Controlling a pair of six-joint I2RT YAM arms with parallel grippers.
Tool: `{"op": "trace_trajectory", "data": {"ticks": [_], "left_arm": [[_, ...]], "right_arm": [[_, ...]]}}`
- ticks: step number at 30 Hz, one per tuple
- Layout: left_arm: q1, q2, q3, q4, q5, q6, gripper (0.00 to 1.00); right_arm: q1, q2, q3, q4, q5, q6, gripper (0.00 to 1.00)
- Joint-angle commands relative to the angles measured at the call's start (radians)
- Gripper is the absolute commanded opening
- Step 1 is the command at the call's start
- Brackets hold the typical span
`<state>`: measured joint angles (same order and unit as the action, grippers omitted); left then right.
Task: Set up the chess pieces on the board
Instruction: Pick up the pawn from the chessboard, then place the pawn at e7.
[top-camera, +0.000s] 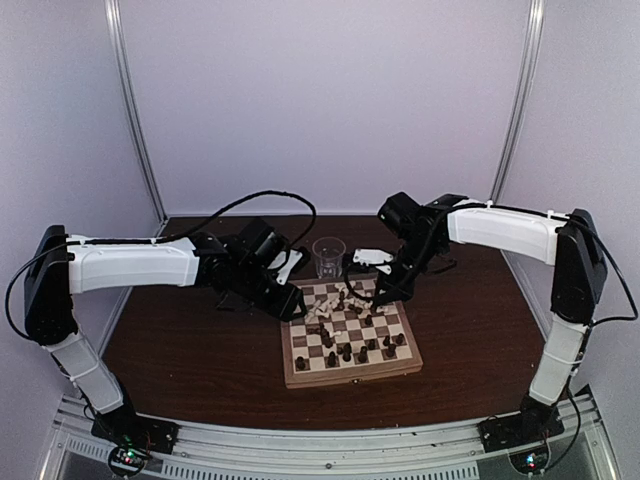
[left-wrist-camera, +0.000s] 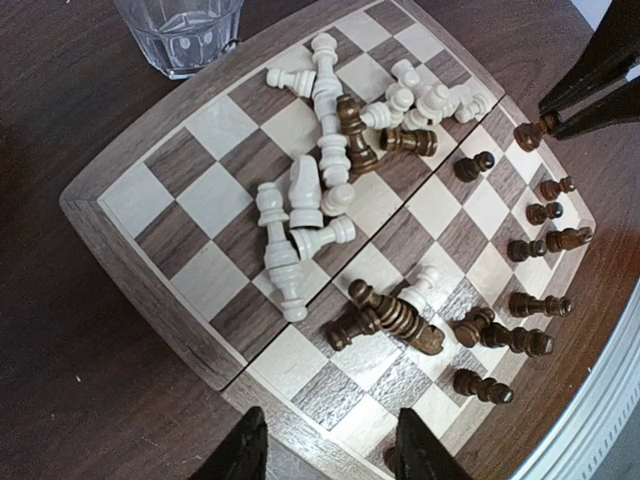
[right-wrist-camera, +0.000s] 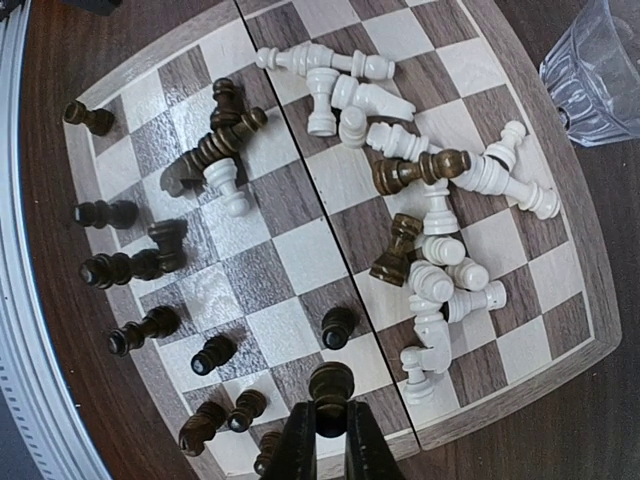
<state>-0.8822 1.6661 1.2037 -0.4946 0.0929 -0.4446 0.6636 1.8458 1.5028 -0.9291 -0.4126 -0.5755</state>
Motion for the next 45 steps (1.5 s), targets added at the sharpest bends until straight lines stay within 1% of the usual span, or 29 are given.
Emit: {"op": "trace_trajectory", "data": {"ticks": [1,4,9,20,28,45], "left_arm": [[0.008,-0.02,0.002,0.027,0.003,0.005,0.44],[0.01,-0.026,0.001,0.019,-0.002,0.009,0.44],[0.016,-0.039,-0.001,0.011,-0.013,0.014,0.44],[0.02,-0.062,-0.03,0.014,-0.017,0.012,0.44],[0.022,-0.075,-0.053,0.02,-0.025,0.012,0.44],[0.035,-0.096,-0.076,0.024,-0.04,0.01,0.44]], "right_arm": [[0.006,-0.038,-0.023,-0.027,-0.071,-0.023,0.02],[0.02,-0.044,-0.027,-0.042,-0.094,-0.031,0.02],[0.084,-0.033,-0.005,-0.067,-0.031,-0.051,0.02],[0.171,0.101,0.107,-0.126,0.032,-0.07,0.03],[0.184,0.151,0.128,-0.141,0.057,-0.066,0.03],[0.195,0.188,0.137,-0.168,0.042,-0.072,0.05]]}}
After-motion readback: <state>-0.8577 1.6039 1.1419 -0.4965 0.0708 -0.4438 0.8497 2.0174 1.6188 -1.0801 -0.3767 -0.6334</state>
